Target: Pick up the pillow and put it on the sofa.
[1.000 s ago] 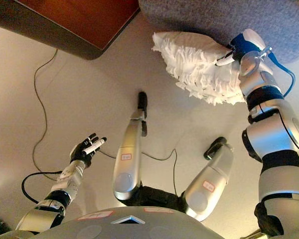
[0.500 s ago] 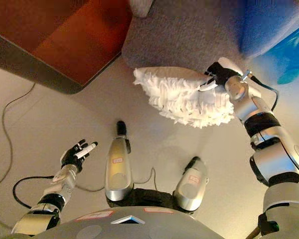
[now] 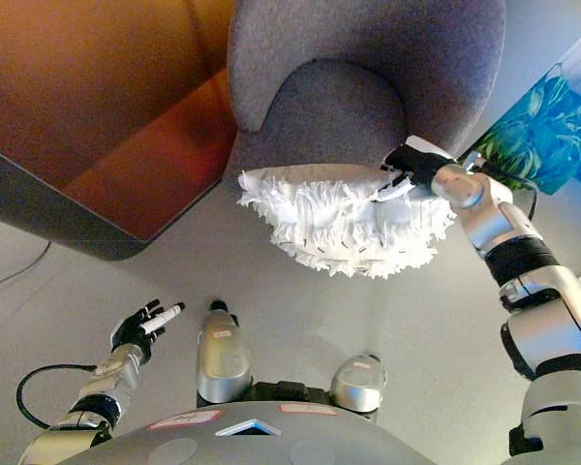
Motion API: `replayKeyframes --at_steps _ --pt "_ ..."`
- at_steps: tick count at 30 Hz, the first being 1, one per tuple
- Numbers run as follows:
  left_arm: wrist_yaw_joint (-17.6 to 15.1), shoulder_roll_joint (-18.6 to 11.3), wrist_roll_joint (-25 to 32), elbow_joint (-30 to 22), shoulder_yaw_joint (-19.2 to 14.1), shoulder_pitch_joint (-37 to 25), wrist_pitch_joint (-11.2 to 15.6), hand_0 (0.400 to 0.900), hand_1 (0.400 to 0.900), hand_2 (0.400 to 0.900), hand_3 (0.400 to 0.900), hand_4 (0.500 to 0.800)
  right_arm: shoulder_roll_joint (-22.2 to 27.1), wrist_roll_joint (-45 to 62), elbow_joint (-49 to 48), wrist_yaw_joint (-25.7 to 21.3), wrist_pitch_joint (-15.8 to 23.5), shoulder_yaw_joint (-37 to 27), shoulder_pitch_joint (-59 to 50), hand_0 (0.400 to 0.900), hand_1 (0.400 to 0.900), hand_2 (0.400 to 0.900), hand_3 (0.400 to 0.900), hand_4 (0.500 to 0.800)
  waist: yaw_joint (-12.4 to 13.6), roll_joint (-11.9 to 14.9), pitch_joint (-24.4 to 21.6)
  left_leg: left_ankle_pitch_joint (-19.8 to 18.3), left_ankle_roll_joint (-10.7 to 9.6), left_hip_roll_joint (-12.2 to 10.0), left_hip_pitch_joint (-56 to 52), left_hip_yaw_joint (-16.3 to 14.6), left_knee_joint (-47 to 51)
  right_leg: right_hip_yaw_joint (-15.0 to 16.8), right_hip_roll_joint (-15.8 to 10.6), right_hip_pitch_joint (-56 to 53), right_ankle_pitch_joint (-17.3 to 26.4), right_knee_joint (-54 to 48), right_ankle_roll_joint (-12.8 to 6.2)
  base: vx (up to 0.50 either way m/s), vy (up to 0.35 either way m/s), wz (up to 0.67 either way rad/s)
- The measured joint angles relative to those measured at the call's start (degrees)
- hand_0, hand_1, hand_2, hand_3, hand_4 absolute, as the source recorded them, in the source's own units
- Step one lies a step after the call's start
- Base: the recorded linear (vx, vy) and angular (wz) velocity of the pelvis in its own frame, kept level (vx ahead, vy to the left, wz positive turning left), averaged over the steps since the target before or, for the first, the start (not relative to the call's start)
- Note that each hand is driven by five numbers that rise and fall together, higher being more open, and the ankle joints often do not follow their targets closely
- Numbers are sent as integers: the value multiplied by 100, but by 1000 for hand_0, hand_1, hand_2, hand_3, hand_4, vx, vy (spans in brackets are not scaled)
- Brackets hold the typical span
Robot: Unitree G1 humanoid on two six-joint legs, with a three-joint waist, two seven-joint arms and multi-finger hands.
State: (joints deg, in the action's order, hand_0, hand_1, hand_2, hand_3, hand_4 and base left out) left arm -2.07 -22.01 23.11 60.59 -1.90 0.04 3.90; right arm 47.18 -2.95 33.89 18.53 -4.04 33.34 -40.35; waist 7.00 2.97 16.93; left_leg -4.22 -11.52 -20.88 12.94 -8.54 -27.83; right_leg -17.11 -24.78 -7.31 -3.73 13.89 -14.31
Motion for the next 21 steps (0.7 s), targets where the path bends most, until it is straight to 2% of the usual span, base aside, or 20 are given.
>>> replayKeyframes --at_steps 3,4,6,7,8,9,10,11,12,15,17,18,19,20,21 --pt "-7 77 -44 201 48 5 -2 900 900 900 900 800 375 145 -11 96 152 -20 27 400 400 400 400 500 -83 48 -257 -233 99 124 287 61 -400 134 -98 -144 77 -227 73 129 232 40" --pt "-10 91 -58 246 160 -65 -12 900 900 900 900 800 520 218 -10 112 207 -111 105 400 400 400 400 500 -86 30 -340 -302 147 166 440 116 -528 115 -91 -164 110 -287 98 166 281 40" --pt "-8 131 -184 433 295 -153 -31 900 900 900 900 800 702 304 -7 109 210 -350 275 400 400 400 400 500 -231 26 -367 -334 235 397 556 280 -531 177 -143 -98 410 -62 353 149 241 23" --pt "-4 128 -276 517 344 -166 -61 900 900 900 900 800 731 355 -27 112 212 -438 361 400 400 400 400 500 -265 29 -383 -328 297 422 515 221 -420 318 -168 194 663 297 578 206 165 32" --pt "-11 125 -335 581 371 -141 -93 900 900 900 900 800 771 496 -31 111 212 -451 442 400 400 400 400 500 -278 12 -401 -272 397 444 440 163 -251 560 -151 423 1086 558 695 278 39 29" --pt "-60 107 -381 609 377 -122 -146 900 900 900 900 800 785 579 -33 111 212 -451 518 400 400 400 400 500 -326 14 -392 -194 510 480 313 211 -58 899 -161 785 1322 1022 603 287 -92 13" --pt "-127 78 -436 618 377 -90 -177 900 900 900 900 800 780 704 -22 115 223 -440 613 400 400 400 400 500 -331 35 -405 -160 565 485 141 151 145 973 -171 951 1111 1211 354 303 -204 8" --pt "-180 64 -452 614 376 -56 -176 900 900 900 900 800 780 763 -23 133 231 -432 635 400 400 400 400 500 -355 35 -404 -133 605 500 -18 116 281 833 -143 970 1022 1102 251 289 -274 14" --pt "-222 50 -497 617 366 -22 -144 900 900 900 900 800 780 810 15 142 311 -432 630 400 400 400 400 500 -351 38 -412 -123 589 508 -145 92 417 722 -43 989 929 733 132 333 -378 26" --pt "-253 -75 -658 620 285 -21 -50 900 900 900 900 800 782 1029 352 226 716 -434 498 400 400 400 400 500 -359 229 -531 -30 436 491 -168 6 671 660 217 1009 937 -826 130 347 -454 27" --pt "-234 -195 -762 624 270 -15 -28 900 900 900 900 800 741 1074 467 236 818 -433 496 400 400 400 400 500 -359 429 -628 160 133 502 -198 91 885 541 247 888 896 -1486 190 415 -480 7" --pt "-252 -230 -777 638 250 -34 -29 900 900 900 900 800 684 1118 521 232 827 -433 497 400 400 400 400 500 -434 494 -623 259 -25 431 -248 191 857 551 330 842 1298 -1492 -17 426 -554 1" --pt "-249 -120 -791 635 270 2 -38 900 900 900 900 800 652 1127 581 236 817 -438 479 400 400 400 400 500 -471 377 -601 35 -65 261 -184 393 371 432 482 815 1325 -1340 -11 395 -534 -5" --pt "-214 35 -865 623 291 87 -36 900 900 900 900 800 650 1127 574 252 808 -437 474 400 400 400 400 500 -485 216 -599 -387 -216 129 -287 510 0 433 598 858 1193 -1121 -26 337 -542 3" --pt "-202 158 -879 584 287 176 -39 900 900 900 900 800 659 1126 536 295 792 -436 443 400 400 400 400 500 -544 80 -560 -618 -319 -1 -524 463 234 462 708 940 955 -755 26 343 -461 19"
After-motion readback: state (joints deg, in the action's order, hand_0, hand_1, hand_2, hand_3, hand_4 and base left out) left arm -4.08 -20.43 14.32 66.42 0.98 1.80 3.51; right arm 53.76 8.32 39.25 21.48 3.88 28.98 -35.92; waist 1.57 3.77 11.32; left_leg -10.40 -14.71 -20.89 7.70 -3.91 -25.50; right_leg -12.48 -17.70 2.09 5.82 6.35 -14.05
